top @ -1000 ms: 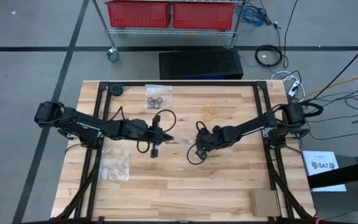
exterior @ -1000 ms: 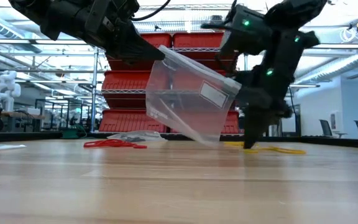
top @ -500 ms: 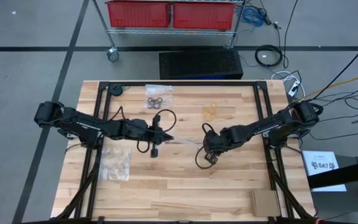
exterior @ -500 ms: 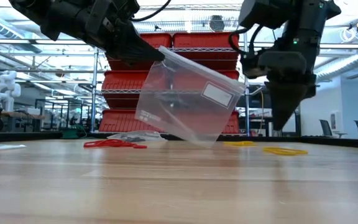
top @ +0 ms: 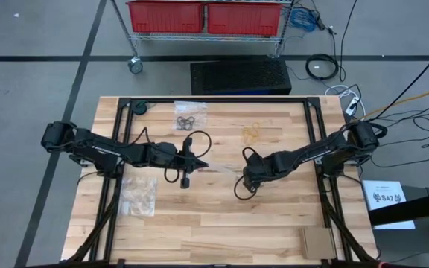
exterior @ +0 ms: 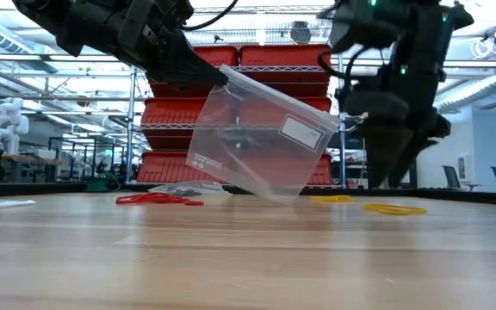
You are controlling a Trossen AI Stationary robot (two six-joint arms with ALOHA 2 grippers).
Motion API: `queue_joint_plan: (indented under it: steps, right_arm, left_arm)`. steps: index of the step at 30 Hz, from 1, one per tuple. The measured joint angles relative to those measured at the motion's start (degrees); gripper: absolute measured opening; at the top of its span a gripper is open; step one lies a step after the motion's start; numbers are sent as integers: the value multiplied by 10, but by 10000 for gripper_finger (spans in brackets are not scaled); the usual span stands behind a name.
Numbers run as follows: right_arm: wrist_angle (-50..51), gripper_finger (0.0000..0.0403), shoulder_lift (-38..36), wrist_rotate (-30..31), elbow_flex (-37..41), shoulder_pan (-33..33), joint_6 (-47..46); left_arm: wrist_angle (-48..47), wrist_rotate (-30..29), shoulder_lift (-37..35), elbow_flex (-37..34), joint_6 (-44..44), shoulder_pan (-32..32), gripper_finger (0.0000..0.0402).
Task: Sort rubber bands
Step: Put the yellow rubber band into the bottom right transparent zip bag
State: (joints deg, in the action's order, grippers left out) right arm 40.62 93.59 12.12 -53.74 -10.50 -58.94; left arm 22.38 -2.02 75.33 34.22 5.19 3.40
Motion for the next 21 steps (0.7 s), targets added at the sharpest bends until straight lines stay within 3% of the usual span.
queue_joint_plan:
  steps: [6,12,16,21]
  right_arm:
    - [-31,325,59,-31,-2,7,2]
    - [-45,304,80,-41,-3,7,-14]
    - [-29,242,81,-41,-4,7,-33]
    - [-41,104,83,-33,-3,6,-10]
  left_arm:
    - [-2,0,0,0,-1,0,2]
    - [-4,0,0,0,-1,0,2]
    - [-4,0,0,0,-1,0,2]
    - [-4,0,0,0,-1,0,2]
